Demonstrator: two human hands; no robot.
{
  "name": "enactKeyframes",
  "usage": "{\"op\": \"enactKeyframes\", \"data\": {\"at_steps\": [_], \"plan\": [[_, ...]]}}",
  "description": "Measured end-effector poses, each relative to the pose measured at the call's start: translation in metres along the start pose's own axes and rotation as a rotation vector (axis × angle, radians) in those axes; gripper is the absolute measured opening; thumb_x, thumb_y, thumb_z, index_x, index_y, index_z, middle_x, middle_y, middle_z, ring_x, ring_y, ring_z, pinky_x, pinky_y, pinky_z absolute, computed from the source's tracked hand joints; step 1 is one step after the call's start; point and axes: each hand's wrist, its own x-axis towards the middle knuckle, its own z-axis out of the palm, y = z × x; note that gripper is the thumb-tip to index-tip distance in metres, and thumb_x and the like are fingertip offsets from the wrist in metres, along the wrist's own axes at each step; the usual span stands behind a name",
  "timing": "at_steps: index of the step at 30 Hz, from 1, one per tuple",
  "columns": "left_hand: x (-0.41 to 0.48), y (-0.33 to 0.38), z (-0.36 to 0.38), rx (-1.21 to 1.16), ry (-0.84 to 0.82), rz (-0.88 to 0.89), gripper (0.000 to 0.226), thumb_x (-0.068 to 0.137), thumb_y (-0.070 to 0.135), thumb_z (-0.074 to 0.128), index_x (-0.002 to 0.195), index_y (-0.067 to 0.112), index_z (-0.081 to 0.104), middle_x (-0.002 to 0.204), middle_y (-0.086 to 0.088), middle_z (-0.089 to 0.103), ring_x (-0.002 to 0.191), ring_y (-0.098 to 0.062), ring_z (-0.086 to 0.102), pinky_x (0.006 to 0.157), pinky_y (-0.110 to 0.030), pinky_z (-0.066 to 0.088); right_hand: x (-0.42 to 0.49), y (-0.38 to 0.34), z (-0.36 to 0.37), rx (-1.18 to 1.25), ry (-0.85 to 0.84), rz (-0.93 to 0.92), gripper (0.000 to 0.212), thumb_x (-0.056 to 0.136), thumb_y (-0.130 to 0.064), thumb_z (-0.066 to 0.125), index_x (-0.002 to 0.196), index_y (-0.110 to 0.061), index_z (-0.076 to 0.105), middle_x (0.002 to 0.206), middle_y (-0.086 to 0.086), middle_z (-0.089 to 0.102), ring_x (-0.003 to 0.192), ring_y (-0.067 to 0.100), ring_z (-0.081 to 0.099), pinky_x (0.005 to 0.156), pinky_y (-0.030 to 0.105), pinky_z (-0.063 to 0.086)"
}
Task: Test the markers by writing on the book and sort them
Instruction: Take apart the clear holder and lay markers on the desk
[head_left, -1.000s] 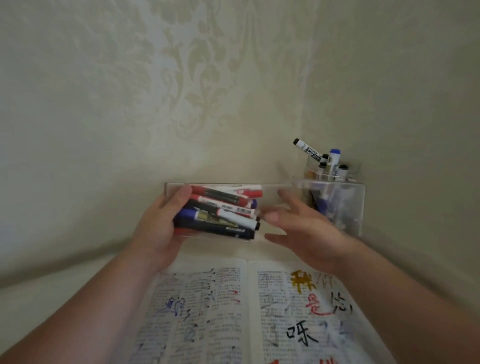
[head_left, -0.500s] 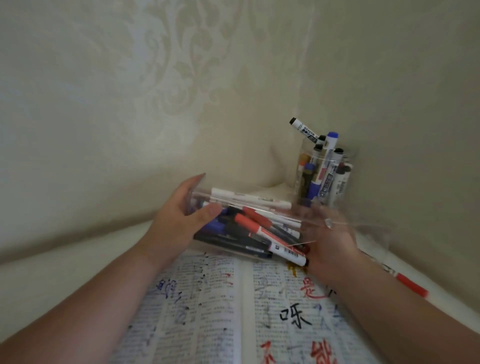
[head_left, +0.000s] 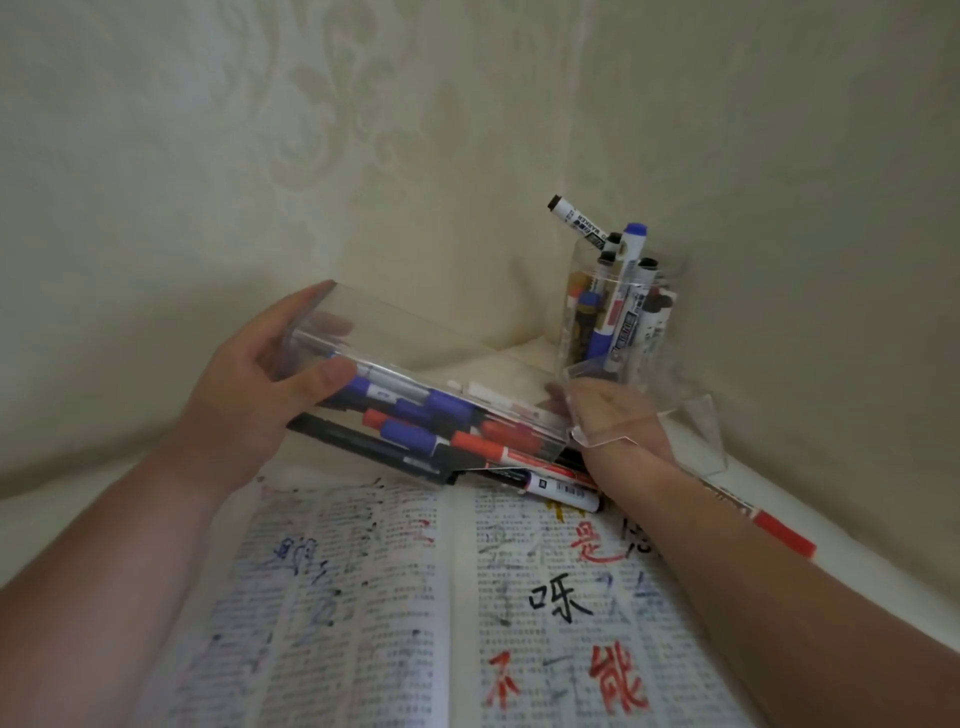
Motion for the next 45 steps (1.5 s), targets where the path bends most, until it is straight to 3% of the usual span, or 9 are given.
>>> {"op": "enactKeyframes", "data": {"at_steps": [3,7,10,12,18,30,38,42,45], "plan": [[0.001,0.004,-0.002,-0.002,0.014,0.027,0.086,0.057,0.065,0.086,0.132,0.032,0.059,0.115,0.005,0.071,0.106,-0.014,0.064,0.096,-0.026,0.052,-0.017,-0.003,-0.009,-0.105,-0.054,-0.158,0.024,0.103,-0.026,0.056,0.086,-0.031,0.071,0.082,-0.025,0.064,0.079,-0.01,0.055,0.061,-0.003,0.038],[0.002,0.012,-0.01,0.009,0.03,0.055,0.077,0.058,0.068,0.085,0.126,0.041,0.064,0.118,0.002,0.071,0.111,-0.018,0.065,0.102,-0.037,0.049,-0.029,-0.005,-0.016,-0.291,-0.188,-0.263,0.024,0.104,-0.043,0.046,0.096,-0.045,0.068,0.105,-0.025,0.065,0.103,-0.001,0.058,0.085,0.013,0.042],[0.004,0.014,-0.014,-0.048,0.055,0.014,0.073,0.053,0.07,0.086,0.118,0.042,0.069,0.115,0.001,0.073,0.108,-0.021,0.065,0.102,-0.044,0.046,-0.034,-0.007,-0.021,-0.475,-0.33,-0.344,0.058,0.082,-0.085,0.042,0.121,-0.048,0.064,0.121,-0.02,0.066,0.116,0.005,0.06,0.103,0.036,0.047],[0.003,0.009,-0.015,-0.102,0.058,-0.046,0.073,0.049,0.069,0.088,0.114,0.039,0.072,0.111,-0.001,0.073,0.102,-0.021,0.066,0.099,-0.046,0.045,-0.038,-0.013,-0.023,-0.583,-0.418,-0.381,0.065,0.072,-0.093,0.045,0.122,-0.054,0.058,0.116,-0.025,0.064,0.109,-0.004,0.06,0.099,0.035,0.05],[0.002,0.005,-0.018,-0.146,0.063,-0.104,0.068,0.055,0.063,0.089,0.114,0.035,0.072,0.108,-0.003,0.072,0.097,-0.017,0.069,0.1,-0.052,0.048,-0.042,-0.022,-0.02,-0.812,-0.536,-0.391,0.107,0.05,-0.088,0.075,0.142,-0.053,0.032,0.123,-0.03,0.056,0.112,-0.002,0.057,0.1,0.026,0.048],[0.003,0.004,-0.04,-0.312,0.123,-0.135,0.061,0.046,0.054,0.095,0.096,0.026,0.073,0.094,0.001,0.068,0.086,-0.017,0.066,0.092,-0.06,0.052,-0.038,-0.02,-0.016,-0.958,-0.389,-0.482,0.058,0.073,-0.077,0.065,0.118,-0.046,0.046,0.105,-0.016,0.058,0.092,0.005,0.058,0.082,0.031,0.052],[0.003,-0.006,-0.043,-0.357,0.164,-0.158,0.067,0.048,0.06,0.092,0.094,0.021,0.061,0.091,0.003,0.07,0.083,-0.016,0.065,0.073,-0.035,0.054,-0.032,-0.022,-0.025,-1.004,-0.395,-0.462,0.044,0.077,-0.052,0.076,0.109,-0.036,0.05,0.092,-0.012,0.058,0.078,0.002,0.056,0.064,0.022,0.046],[0.002,-0.006,-0.041,-0.382,0.166,-0.158,0.063,0.049,0.064,0.09,0.092,0.027,0.063,0.092,0.004,0.069,0.083,-0.014,0.065,0.072,-0.032,0.051,-0.031,-0.021,-0.023,-0.984,-0.394,-0.466,0.052,0.08,-0.05,0.074,0.123,-0.04,0.048,0.105,-0.01,0.061,0.088,0.011,0.06,0.078,0.031,0.052],[0.0,-0.008,-0.039,-0.383,0.174,-0.175,0.067,0.047,0.067,0.089,0.094,0.027,0.061,0.095,0.004,0.068,0.086,-0.014,0.066,0.075,-0.031,0.052,-0.032,-0.019,-0.024,-0.974,-0.41,-0.467,0.081,0.079,-0.057,0.076,0.146,-0.046,0.032,0.125,-0.018,0.051,0.11,0.01,0.054,0.095,0.027,0.045]]}}
